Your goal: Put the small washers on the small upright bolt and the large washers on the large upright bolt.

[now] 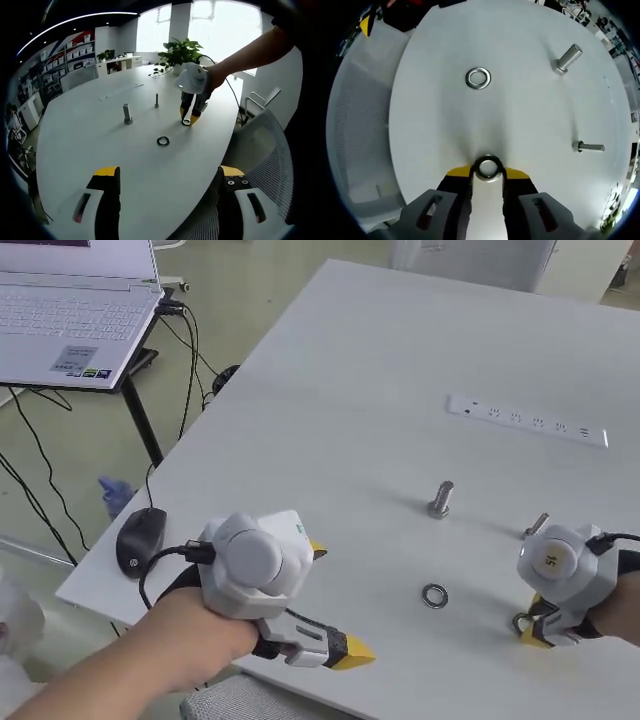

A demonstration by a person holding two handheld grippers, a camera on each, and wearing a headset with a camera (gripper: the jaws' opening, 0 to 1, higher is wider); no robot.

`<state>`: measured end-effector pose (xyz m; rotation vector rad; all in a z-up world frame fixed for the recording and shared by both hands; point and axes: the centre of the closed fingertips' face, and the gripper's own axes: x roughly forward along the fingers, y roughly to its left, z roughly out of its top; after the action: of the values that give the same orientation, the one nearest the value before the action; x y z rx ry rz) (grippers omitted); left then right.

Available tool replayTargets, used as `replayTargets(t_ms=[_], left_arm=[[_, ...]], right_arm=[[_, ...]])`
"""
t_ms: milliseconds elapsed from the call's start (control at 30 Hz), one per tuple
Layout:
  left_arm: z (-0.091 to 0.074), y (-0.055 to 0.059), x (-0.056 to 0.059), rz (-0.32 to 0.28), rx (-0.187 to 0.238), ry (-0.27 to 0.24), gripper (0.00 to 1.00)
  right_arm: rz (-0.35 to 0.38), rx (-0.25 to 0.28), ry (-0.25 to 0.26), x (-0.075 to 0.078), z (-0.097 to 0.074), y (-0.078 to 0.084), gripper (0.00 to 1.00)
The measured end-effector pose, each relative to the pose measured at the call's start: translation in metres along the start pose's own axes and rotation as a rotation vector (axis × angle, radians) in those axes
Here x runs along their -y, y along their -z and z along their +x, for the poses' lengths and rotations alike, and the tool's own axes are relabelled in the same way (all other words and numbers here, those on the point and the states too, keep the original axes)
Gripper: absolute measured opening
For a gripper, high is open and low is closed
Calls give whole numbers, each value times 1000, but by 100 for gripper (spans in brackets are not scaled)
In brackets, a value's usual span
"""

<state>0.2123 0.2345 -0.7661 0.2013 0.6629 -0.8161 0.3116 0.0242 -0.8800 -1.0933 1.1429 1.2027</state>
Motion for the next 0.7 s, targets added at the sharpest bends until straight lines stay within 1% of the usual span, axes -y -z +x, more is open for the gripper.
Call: replayTargets(t_ms=[100,167,333,467,533,700], left_arm=[[0,-1,1,-2,2,0,79],[1,-1,1,-2,0,3,78],[2,-3,2,-1,4,6,78],[1,-2,3,3,-2,9,78],[2,-3,3,3,0,11,78],[1,-4,1,5,-2,10,78]], right_arm=[[-9,-15,0,0,-1,-2,22],[-6,-16,-1,0,-1,-1,21],[0,-4,-6,0,-1,-1,21],[10,4,-9,1,-1,-2,21],[23,7,-10,3,-2,-1,22],[30,8,-23,2,-5,-2,22]])
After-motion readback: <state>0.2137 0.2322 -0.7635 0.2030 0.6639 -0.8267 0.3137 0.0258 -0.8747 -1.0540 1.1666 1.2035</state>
